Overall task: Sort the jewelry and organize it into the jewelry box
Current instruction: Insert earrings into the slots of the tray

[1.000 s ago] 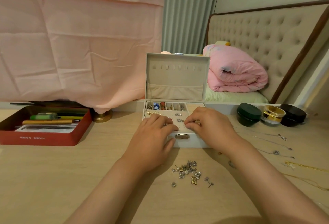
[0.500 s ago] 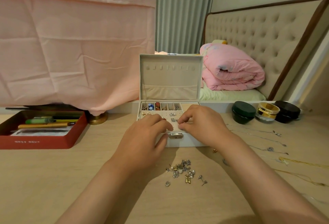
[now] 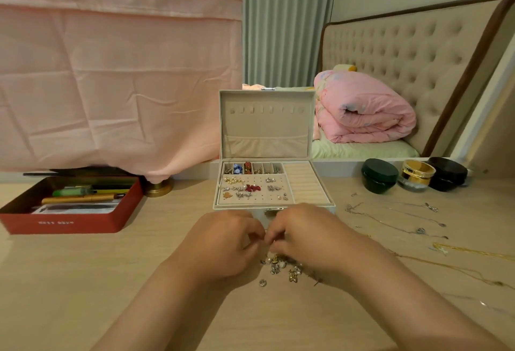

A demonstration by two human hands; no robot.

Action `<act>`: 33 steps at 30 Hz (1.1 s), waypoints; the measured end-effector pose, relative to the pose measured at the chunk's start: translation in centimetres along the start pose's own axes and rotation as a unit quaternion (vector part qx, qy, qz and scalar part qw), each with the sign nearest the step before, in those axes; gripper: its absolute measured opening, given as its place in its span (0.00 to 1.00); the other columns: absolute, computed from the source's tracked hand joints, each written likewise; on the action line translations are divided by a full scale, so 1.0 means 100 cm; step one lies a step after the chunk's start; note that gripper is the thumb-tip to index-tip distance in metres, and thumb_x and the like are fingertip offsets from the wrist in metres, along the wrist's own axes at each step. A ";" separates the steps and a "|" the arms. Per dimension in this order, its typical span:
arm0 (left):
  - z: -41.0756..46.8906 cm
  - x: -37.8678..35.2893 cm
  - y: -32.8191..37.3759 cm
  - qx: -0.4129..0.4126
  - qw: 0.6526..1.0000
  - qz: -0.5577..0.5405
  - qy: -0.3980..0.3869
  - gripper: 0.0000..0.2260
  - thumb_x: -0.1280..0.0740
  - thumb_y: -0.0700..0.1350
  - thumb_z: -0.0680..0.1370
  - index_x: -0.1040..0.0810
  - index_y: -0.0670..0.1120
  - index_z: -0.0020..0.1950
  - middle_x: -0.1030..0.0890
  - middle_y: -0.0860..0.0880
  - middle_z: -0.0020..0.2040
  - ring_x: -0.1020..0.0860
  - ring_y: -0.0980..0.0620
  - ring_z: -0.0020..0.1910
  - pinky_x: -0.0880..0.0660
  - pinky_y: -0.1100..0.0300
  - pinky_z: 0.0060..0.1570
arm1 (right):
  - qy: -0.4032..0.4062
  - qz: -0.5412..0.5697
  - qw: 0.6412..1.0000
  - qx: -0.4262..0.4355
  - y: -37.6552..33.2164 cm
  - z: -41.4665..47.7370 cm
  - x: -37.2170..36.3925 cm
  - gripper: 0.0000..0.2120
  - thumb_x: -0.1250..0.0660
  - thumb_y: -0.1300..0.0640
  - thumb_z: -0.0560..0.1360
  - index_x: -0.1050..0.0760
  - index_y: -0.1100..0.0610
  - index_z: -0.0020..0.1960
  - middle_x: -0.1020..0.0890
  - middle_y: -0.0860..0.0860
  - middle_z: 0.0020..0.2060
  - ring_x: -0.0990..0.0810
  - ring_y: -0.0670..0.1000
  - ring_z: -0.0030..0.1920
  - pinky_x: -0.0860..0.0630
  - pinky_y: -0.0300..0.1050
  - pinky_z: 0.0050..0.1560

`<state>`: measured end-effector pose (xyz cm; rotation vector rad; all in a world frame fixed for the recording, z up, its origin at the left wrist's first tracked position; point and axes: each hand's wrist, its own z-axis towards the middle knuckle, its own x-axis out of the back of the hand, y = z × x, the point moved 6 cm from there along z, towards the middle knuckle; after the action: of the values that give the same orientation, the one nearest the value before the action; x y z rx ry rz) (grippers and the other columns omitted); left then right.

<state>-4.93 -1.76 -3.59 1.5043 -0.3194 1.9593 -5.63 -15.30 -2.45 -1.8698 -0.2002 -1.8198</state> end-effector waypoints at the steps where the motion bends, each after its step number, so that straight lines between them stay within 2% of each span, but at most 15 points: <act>1: -0.001 -0.002 -0.001 0.002 1.000 -0.001 -0.015 0.11 0.37 0.56 0.76 0.18 0.60 0.55 0.20 0.59 0.47 0.23 0.58 0.44 0.36 0.67 0.36 | -0.010 -0.026 1.000 0.013 -0.004 0.002 -0.007 0.07 0.31 0.48 0.77 0.16 0.42 0.54 0.16 0.41 0.46 0.21 0.42 0.45 0.24 0.42 0.46; 4: -0.004 -0.006 -0.004 0.019 0.999 -0.008 -0.047 0.10 0.35 0.57 0.76 0.17 0.59 0.54 0.20 0.60 0.48 0.23 0.59 0.47 0.35 0.68 0.38 | -0.030 -0.051 0.998 0.016 -0.006 0.006 -0.018 0.09 0.32 0.45 0.77 0.16 0.42 0.54 0.16 0.43 0.47 0.21 0.46 0.48 0.23 0.46 0.48; 8: -0.005 -0.010 -0.011 0.038 0.998 -0.018 -0.054 0.10 0.35 0.56 0.75 0.18 0.59 0.54 0.20 0.61 0.49 0.24 0.60 0.48 0.30 0.66 0.42 | -0.042 -0.057 0.998 0.002 -0.004 0.008 -0.024 0.08 0.29 0.47 0.76 0.16 0.43 0.54 0.17 0.42 0.48 0.21 0.46 0.51 0.23 0.47 0.51; 11: -0.005 -0.015 -0.014 0.059 0.995 -0.037 -0.066 0.10 0.34 0.57 0.75 0.18 0.60 0.53 0.20 0.61 0.49 0.23 0.61 0.47 0.26 0.63 0.46 | -0.036 -0.033 0.999 -0.007 -0.002 0.008 -0.024 0.06 0.29 0.47 0.76 0.16 0.43 0.52 0.17 0.43 0.48 0.21 0.46 0.50 0.23 0.47 0.51; 13: -0.005 -0.018 -0.016 0.090 0.988 -0.106 -0.066 0.08 0.33 0.56 0.75 0.17 0.61 0.52 0.18 0.63 0.46 0.22 0.62 0.46 0.24 0.61 0.46 | -0.014 0.022 1.000 -0.018 0.002 0.006 -0.018 0.04 0.29 0.47 0.77 0.16 0.44 0.50 0.17 0.42 0.46 0.21 0.44 0.48 0.22 0.47 0.52; 15: -0.003 -0.017 -0.019 0.122 0.967 -0.223 -0.036 0.06 0.30 0.53 0.76 0.15 0.60 0.50 0.17 0.63 0.43 0.20 0.63 0.44 0.24 0.65 0.46 | 0.028 0.108 0.993 -0.036 0.006 0.005 -0.010 0.03 0.29 0.48 0.77 0.16 0.44 0.48 0.18 0.41 0.44 0.21 0.42 0.46 0.21 0.47 0.52; 17: -0.001 -0.014 -0.021 0.152 0.933 -0.326 0.007 0.05 0.28 0.48 0.77 0.14 0.57 0.50 0.15 0.60 0.42 0.19 0.63 0.43 0.25 0.68 0.45 | 0.086 0.212 0.972 -0.062 0.011 0.003 -0.003 0.03 0.28 0.51 0.77 0.16 0.45 0.46 0.18 0.41 0.43 0.21 0.41 0.45 0.20 0.47 0.51; 20: 0.000 -0.010 -0.024 0.197 0.872 -0.445 0.055 0.04 0.26 0.44 0.76 0.13 0.51 0.49 0.13 0.53 0.43 0.16 0.57 0.43 0.22 0.63 0.47 | 0.145 0.345 0.923 -0.086 0.013 0.003 0.000 0.05 0.27 0.54 0.76 0.15 0.45 0.44 0.15 0.42 0.42 0.18 0.44 0.44 0.19 0.49 0.52; 22: 0.000 -0.007 -0.025 0.213 0.852 -0.472 0.078 0.03 0.26 0.42 0.75 0.13 0.48 0.47 0.13 0.48 0.41 0.18 0.58 0.39 0.23 0.65 0.43 | 0.161 0.391 0.901 -0.091 0.012 0.004 -0.001 0.05 0.28 0.55 0.77 0.15 0.46 0.45 0.16 0.45 0.38 0.20 0.51 0.36 0.21 0.52 0.43; 23: 0.000 -0.007 -0.026 0.214 0.849 -0.475 0.085 0.02 0.26 0.41 0.76 0.13 0.46 0.46 0.14 0.47 0.41 0.20 0.59 0.37 0.25 0.67 0.40 | 0.167 0.411 0.891 -0.093 0.012 0.004 -0.001 0.06 0.28 0.56 0.77 0.14 0.47 0.45 0.17 0.46 0.34 0.24 0.52 0.32 0.24 0.51 0.37; 25: 0.002 -0.006 -0.026 0.208 0.853 -0.471 0.089 0.02 0.27 0.41 0.76 0.15 0.45 0.44 0.15 0.46 0.40 0.22 0.59 0.36 0.27 0.68 0.39 | 0.176 0.441 0.875 -0.098 0.012 0.006 -0.001 0.07 0.27 0.58 0.77 0.14 0.47 0.45 0.19 0.46 0.31 0.29 0.51 0.29 0.29 0.47 0.34; 28: 0.007 -0.007 -0.024 0.191 0.860 -0.463 0.097 0.05 0.29 0.41 0.78 0.17 0.45 0.42 0.18 0.51 0.37 0.24 0.60 0.34 0.29 0.68 0.38 | 0.196 0.475 0.852 -0.102 0.014 0.007 0.004 0.06 0.24 0.61 0.74 0.13 0.51 0.45 0.15 0.50 0.36 0.27 0.45 0.27 0.28 0.43 0.33; 30: 0.011 -0.005 -0.022 0.182 0.865 -0.455 0.109 0.05 0.30 0.42 0.78 0.18 0.46 0.42 0.18 0.52 0.37 0.25 0.60 0.34 0.29 0.66 0.38 | 0.203 0.464 0.857 -0.096 0.016 0.008 0.011 0.06 0.24 0.62 0.73 0.13 0.52 0.45 0.15 0.50 0.34 0.27 0.43 0.26 0.27 0.39 0.32; 33: 0.015 -0.002 -0.021 0.175 0.884 -0.413 0.134 0.02 0.29 0.46 0.78 0.18 0.52 0.45 0.18 0.54 0.41 0.25 0.61 0.35 0.27 0.64 0.40 | 0.205 0.397 0.892 -0.072 0.019 0.012 0.023 0.05 0.24 0.62 0.74 0.13 0.52 0.45 0.16 0.46 0.33 0.26 0.40 0.27 0.28 0.34 0.33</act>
<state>-2.44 -1.07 -3.63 1.2341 0.7291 1.5073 -3.51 -16.99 -0.63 -1.2914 0.7611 -1.5788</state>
